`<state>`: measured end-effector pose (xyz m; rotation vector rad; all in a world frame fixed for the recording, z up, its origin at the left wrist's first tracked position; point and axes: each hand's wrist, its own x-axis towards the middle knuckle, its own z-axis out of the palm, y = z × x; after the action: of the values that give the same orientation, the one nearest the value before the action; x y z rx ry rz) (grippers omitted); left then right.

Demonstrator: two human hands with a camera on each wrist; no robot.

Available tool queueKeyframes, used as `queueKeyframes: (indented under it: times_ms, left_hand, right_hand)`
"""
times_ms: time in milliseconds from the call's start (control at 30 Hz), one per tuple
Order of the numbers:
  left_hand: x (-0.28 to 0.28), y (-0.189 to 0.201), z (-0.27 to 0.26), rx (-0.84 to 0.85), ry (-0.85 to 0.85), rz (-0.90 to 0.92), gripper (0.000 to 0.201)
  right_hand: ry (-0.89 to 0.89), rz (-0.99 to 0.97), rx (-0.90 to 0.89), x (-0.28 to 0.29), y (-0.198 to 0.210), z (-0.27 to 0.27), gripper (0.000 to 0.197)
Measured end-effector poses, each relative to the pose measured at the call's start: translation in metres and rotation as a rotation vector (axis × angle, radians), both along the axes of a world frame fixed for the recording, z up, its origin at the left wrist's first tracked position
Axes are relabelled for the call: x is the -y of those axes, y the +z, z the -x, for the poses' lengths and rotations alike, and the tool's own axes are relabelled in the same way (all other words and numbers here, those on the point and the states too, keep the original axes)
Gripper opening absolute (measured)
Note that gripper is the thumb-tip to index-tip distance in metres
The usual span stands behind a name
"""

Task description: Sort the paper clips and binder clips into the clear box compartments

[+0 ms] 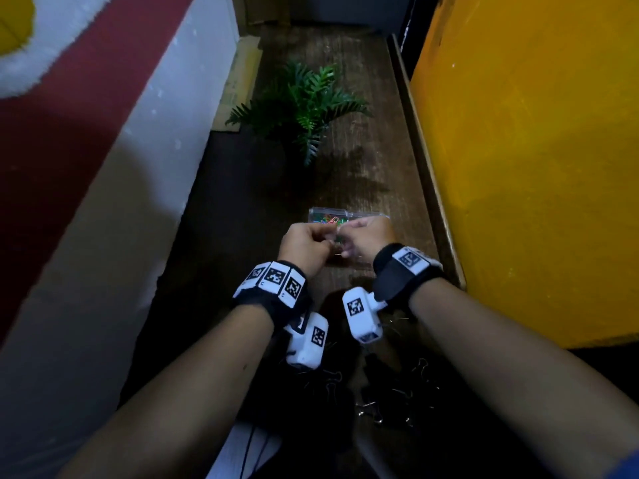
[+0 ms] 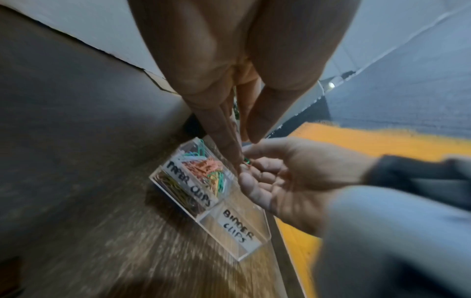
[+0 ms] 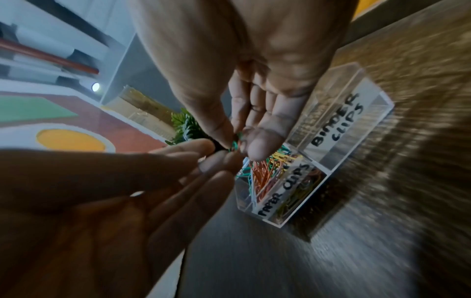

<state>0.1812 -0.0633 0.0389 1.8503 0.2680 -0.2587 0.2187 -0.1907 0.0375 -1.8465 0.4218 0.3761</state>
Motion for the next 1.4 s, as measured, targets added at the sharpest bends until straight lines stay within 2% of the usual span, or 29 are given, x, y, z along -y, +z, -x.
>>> queueKeyframes:
  times_ms: [100,233,333,400,533,633,700,800,867,933,1033,1100,1167,1200,1267,1400]
  left_hand:
    - [-0.008,0.011,0.004,0.020,-0.022,0.104,0.035]
    - [-0.023,0.008,0.016,0.038,-0.004,0.122,0.039]
    - [-0.041,-0.011,0.032,0.027,0.089,-0.045,0.033]
    - [-0.054,-0.024,0.053,0.021,0.079,-0.199,0.032]
    - [-0.071,-0.052,0.107,0.059,-0.168,-0.507,0.040]
    - [-0.073,-0.068,0.149,0.015,-0.420,-0.613,0.062]
    - [-0.074,-0.076,0.170,0.017,-0.519,-0.679,0.071]
    - [-0.070,-0.079,0.192,0.078,-0.569,-0.733,0.075]
    - [-0.064,-0.079,0.202,0.094,-0.580,-0.692,0.074]
    - [-0.057,-0.075,0.210,0.064,-0.583,-0.655,0.078]
    - [-0.043,-0.070,0.216,-0.093,-0.570,-0.641,0.108]
    - [-0.027,-0.066,0.218,-0.154,-0.551,-0.636,0.126]
    - [-0.008,-0.063,0.218,-0.185,-0.538,-0.624,0.135]
    - [0.001,-0.062,0.217,-0.184,-0.539,-0.651,0.137]
    - [0.015,-0.062,0.212,-0.164,-0.535,-0.728,0.133]
    - [0.030,-0.061,0.193,-0.098,-0.453,-0.757,0.106]
  right_hand:
    - [-0.009,0.102,-0.004,-0.012,-0.002,-0.018,0.015]
    - [-0.014,0.266,0.024,-0.020,-0.006,-0.031,0.019]
    - [-0.018,0.373,0.066,-0.023,-0.013,-0.038,0.020]
    - [0.042,0.452,0.090,-0.025,-0.011,-0.038,0.015]
    - [0.126,0.524,0.133,-0.021,0.001,-0.028,0.014]
    - [0.138,0.526,0.254,-0.004,0.013,-0.007,0.007]
    - [0.174,0.505,0.299,0.017,0.019,0.021,0.002]
    - [0.238,0.516,0.212,0.061,0.016,0.082,0.003]
    - [0.254,0.524,0.085,0.090,0.010,0.130,0.003]
    - [0.240,0.541,-0.060,0.112,0.001,0.179,0.009]
    - [0.212,0.595,-0.209,0.125,-0.013,0.244,0.027]
    - [0.182,0.616,-0.269,0.124,-0.027,0.270,0.058]
    - [0.127,0.608,-0.311,0.117,-0.036,0.275,0.094]
    - [0.115,0.604,-0.314,0.113,-0.039,0.272,0.105]
    - [0.138,0.605,-0.285,0.104,-0.042,0.259,0.112]
    - [0.172,0.545,-0.189,0.085,-0.047,0.228,0.098]
